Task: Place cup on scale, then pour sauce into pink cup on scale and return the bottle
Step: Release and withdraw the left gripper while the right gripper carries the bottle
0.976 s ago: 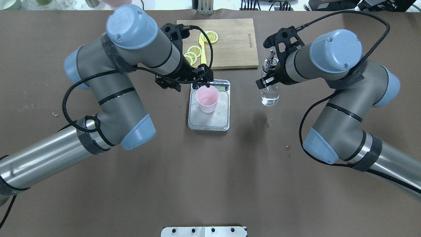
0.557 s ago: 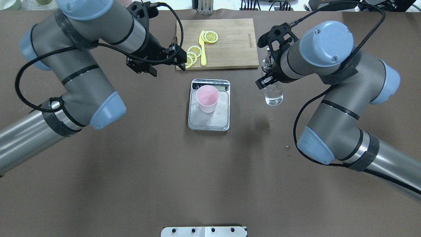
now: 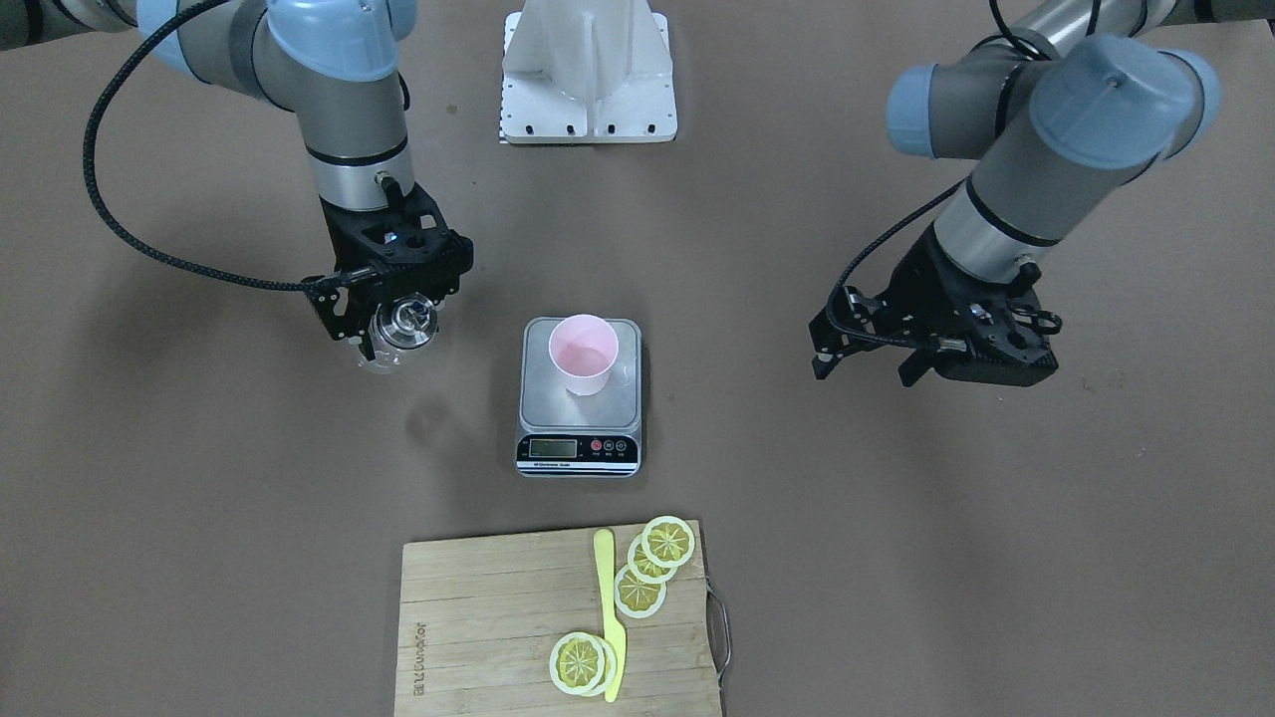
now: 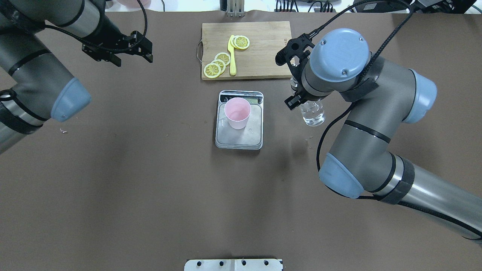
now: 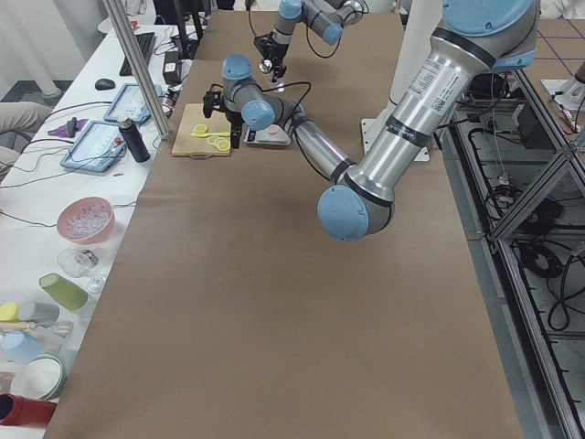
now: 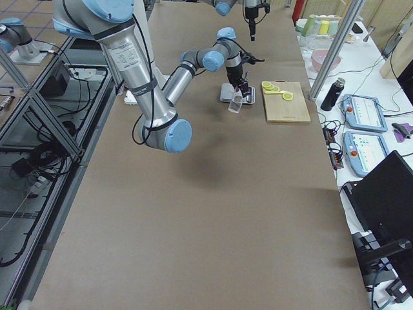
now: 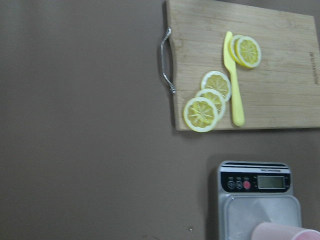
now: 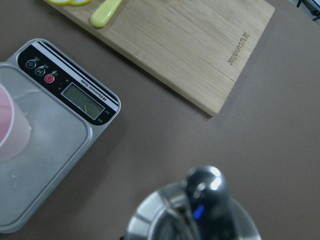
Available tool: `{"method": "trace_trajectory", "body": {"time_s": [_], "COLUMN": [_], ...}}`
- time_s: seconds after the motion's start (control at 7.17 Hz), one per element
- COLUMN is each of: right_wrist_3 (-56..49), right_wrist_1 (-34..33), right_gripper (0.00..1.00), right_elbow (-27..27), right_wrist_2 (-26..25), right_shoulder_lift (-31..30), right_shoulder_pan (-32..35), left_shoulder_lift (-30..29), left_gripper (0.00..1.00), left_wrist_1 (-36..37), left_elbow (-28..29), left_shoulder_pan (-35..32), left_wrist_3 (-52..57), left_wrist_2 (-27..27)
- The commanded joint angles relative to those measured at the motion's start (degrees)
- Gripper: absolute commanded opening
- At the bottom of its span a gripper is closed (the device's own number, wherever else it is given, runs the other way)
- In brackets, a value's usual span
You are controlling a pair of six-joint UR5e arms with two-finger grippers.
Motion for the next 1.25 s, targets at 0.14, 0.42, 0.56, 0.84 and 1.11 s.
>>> {"method": "trace_trajectory", "body": {"time_s": [0.14, 0.42, 0.56, 0.84, 1.11], "right_wrist_3": [-2.5, -4.4, -4.6, -5.3, -5.9], "right_wrist_1": [-8.5, -14.4, -15.8, -17.9, -19.2], "right_gripper": [0.00, 0.00, 0.00, 0.00, 0.00], "right_elbow": [0.8, 0.8, 0.8, 0.8, 0.8], "right_wrist_2": [-4.3, -7.1, -7.9, -9.5, -11.4], "right_shoulder_lift": [2.7, 5.3, 6.1, 6.1, 6.1], "right_shoulder_pan": [-2.3, -3.4, -3.9, -4.8, -6.6], "left_shoulder_lift": [6.3, 8.0, 8.0, 10.7, 14.9], "left_gripper": [0.97, 0.97, 0.97, 0.97, 0.97], "left_wrist_1": [1.0, 1.7, 1.8, 1.8, 1.3], "left_elbow": [0.1, 0.6, 0.7, 0.8, 0.8], "left_shoulder_pan": [-6.5, -11.7, -15.3, -20.8, -22.7], "left_wrist_3": [10.8, 14.9, 15.2, 19.2, 25.0], "left_wrist_2": [-0.7, -3.6, -6.1, -8.1, -7.7]}}
